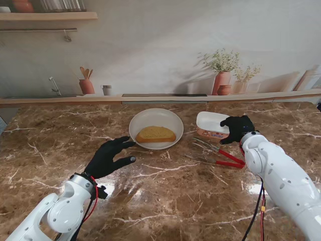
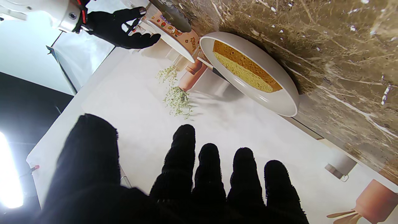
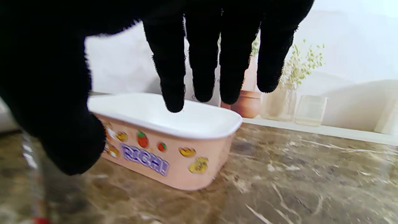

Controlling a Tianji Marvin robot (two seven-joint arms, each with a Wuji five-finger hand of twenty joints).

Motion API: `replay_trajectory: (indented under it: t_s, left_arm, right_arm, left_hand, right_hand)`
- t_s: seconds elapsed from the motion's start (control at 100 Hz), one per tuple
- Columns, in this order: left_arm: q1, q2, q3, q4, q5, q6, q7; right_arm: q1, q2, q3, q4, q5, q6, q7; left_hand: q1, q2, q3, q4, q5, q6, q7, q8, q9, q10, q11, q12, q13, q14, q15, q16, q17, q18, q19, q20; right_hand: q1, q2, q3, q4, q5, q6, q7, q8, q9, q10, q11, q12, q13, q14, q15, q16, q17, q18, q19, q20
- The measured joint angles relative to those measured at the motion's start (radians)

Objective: Pack bread into a bento box with kitchen tongs

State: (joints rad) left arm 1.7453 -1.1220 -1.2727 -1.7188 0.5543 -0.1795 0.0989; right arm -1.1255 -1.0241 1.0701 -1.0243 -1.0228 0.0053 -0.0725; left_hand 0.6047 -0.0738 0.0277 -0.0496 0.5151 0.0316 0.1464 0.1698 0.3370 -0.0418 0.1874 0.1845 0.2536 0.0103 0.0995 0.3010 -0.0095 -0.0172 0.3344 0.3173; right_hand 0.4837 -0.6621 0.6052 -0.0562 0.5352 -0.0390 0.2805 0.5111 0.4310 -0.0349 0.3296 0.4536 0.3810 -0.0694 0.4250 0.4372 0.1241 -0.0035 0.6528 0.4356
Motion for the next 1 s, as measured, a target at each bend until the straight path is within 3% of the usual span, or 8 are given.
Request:
replay_trajectory:
  t_s: [0.16,0.25,0.34,0.43,0.58,0.68,0.81,1.0]
  left_arm:
    - [0.002,0.001,-0.008,-0.003,0.004,0.008,-0.009]
    - [0.005,0.002,-0.014,-0.006,0.006,0.015,-0.012]
    - [0.007,0.003,-0.018,-0.006,0.006,0.019,-0.017]
    - [0.009,0.004,-0.022,-0.006,0.006,0.021,-0.022]
    - [0.011,0.005,-0.026,-0.006,0.007,0.024,-0.022]
    - [0.012,0.005,-0.026,-0.005,0.007,0.025,-0.02]
    - [0.012,0.005,-0.025,-0.002,0.007,0.023,-0.015]
    - [0.012,0.004,-0.024,0.003,0.006,0.016,-0.005]
  right_arm:
    - [0.099,-0.011,-0.124,0.146,0.11,0.066,-0.034]
    - [0.144,-0.02,-0.208,0.211,0.164,0.105,-0.072]
    - [0.192,-0.054,-0.283,0.329,0.211,0.123,-0.23]
    - [0.206,-0.08,-0.286,0.376,0.239,0.129,-0.271]
    - [0.201,-0.09,-0.268,0.365,0.239,0.129,-0.281]
    - [0.167,-0.097,-0.192,0.337,0.218,0.126,-0.356]
    - [0.106,-0.093,-0.109,0.255,0.158,0.118,-0.407]
    - [-0.015,-0.089,0.041,0.086,0.093,0.099,-0.437]
  left_hand:
    - [0.0,0.0,0.0,0.0,0.0,0.0,0.0,0.0,0.0,0.0,0.0,0.0,0.0,0.0,0.0,0.0,0.0,0.0,0.0,-0.002]
    - [0.0,0.0,0.0,0.0,0.0,0.0,0.0,0.0,0.0,0.0,0.0,0.0,0.0,0.0,0.0,0.0,0.0,0.0,0.0,-0.002]
    - [0.0,0.0,0.0,0.0,0.0,0.0,0.0,0.0,0.0,0.0,0.0,0.0,0.0,0.0,0.0,0.0,0.0,0.0,0.0,-0.002]
    - [0.0,0.0,0.0,0.0,0.0,0.0,0.0,0.0,0.0,0.0,0.0,0.0,0.0,0.0,0.0,0.0,0.0,0.0,0.0,-0.002]
    - [0.0,0.0,0.0,0.0,0.0,0.0,0.0,0.0,0.0,0.0,0.0,0.0,0.0,0.0,0.0,0.0,0.0,0.0,0.0,-0.002]
    - [0.0,0.0,0.0,0.0,0.0,0.0,0.0,0.0,0.0,0.0,0.0,0.0,0.0,0.0,0.0,0.0,0.0,0.0,0.0,-0.002]
    - [0.0,0.0,0.0,0.0,0.0,0.0,0.0,0.0,0.0,0.0,0.0,0.0,0.0,0.0,0.0,0.0,0.0,0.0,0.0,-0.002]
    - [0.0,0.0,0.0,0.0,0.0,0.0,0.0,0.0,0.0,0.0,0.0,0.0,0.0,0.0,0.0,0.0,0.0,0.0,0.0,-0.002]
  right_hand:
    - [0.006,0.011,-0.004,0.0,0.042,-0.053,0.038,0.039,-0.161,0.016,0.011,0.011,-0.138,0.001,0.025,0.004,-0.042,-0.002,0.0,0.062]
    - [-0.001,0.018,0.062,0.0,0.165,-0.151,0.136,0.093,-0.163,0.016,0.014,-0.027,-0.138,0.001,0.036,0.004,-0.031,-0.008,0.002,0.097]
    - [0.002,-0.022,0.251,-0.16,0.228,-0.265,0.427,-0.007,-0.109,0.011,0.046,-0.062,-0.135,0.001,0.036,0.003,0.0,-0.017,0.032,0.11]
    - [0.001,-0.015,0.333,-0.186,0.328,-0.327,0.575,-0.063,-0.01,-0.01,0.054,-0.076,-0.069,-0.001,0.047,0.001,0.043,-0.007,0.086,0.112]
    - [-0.002,-0.016,0.384,-0.19,0.342,-0.34,0.601,-0.023,0.122,-0.036,0.084,-0.087,0.058,-0.011,0.062,0.003,0.122,0.001,0.17,0.123]
    - [-0.002,-0.021,0.41,-0.193,0.343,-0.33,0.602,0.022,0.237,-0.035,0.095,-0.087,0.232,-0.005,0.064,-0.012,0.234,0.033,0.267,0.124]
    - [-0.001,-0.046,0.43,-0.193,0.374,-0.294,0.602,0.035,0.455,-0.038,0.088,-0.099,0.492,0.022,0.004,-0.061,0.426,0.05,0.385,0.1]
    - [0.009,-0.062,0.431,-0.198,0.393,-0.259,0.605,0.035,0.626,-0.057,0.071,-0.071,0.643,0.055,-0.011,-0.072,0.558,0.061,0.451,0.038]
